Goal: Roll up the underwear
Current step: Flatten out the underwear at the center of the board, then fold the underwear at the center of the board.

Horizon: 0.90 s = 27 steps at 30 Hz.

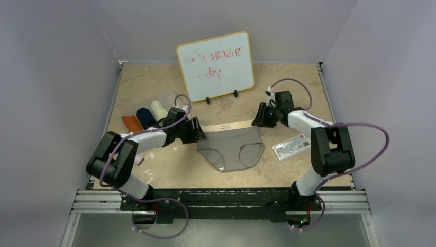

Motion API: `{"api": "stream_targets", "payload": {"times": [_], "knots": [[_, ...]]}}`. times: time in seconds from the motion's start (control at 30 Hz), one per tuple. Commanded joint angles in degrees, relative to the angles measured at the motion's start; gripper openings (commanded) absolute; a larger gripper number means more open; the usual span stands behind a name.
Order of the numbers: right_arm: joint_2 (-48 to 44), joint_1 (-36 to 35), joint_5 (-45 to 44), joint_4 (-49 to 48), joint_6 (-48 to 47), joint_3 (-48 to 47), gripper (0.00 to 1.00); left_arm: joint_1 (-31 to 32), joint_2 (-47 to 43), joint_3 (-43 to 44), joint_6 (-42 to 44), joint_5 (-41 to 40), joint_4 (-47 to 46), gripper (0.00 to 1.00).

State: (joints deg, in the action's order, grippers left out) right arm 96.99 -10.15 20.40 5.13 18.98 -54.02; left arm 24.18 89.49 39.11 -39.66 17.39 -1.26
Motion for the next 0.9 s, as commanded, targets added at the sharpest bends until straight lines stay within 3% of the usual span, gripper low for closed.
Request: {"api": "stream_targets", "payload": {"times": [0.0, 0.23, 0.47, 0.73, 0.87], "knots": [[-11.4, 0.0, 1.4, 3.2, -1.6, 3.6, 0.40, -0.2, -5.4, -5.2, 0.6, -4.6, 3.4, 0.56], [-14.6, 0.0, 0.9, 4.0, -0.3, 13.0, 0.35, -0.2, -10.6, -5.2, 1.2, -1.0, 4.0, 0.63], [-10.6, -0.2, 6.2, -0.7, 1.0, 12.6, 0.27, -0.2, -14.0, -7.7, 0.2, -0.8, 4.0, 0.67], [-14.6, -1.7, -1.4, 4.5, -0.3, 10.2, 0.24, -0.2, -22.8, -10.6, -2.5, -7.2, 8.2, 0.71], [-12.5, -4.3, -4.0, 6.2, -1.4, 9.8, 0.26, -0.3, -25.4, -13.3, -4.8, -8.8, 8.2, 0.77]]}}
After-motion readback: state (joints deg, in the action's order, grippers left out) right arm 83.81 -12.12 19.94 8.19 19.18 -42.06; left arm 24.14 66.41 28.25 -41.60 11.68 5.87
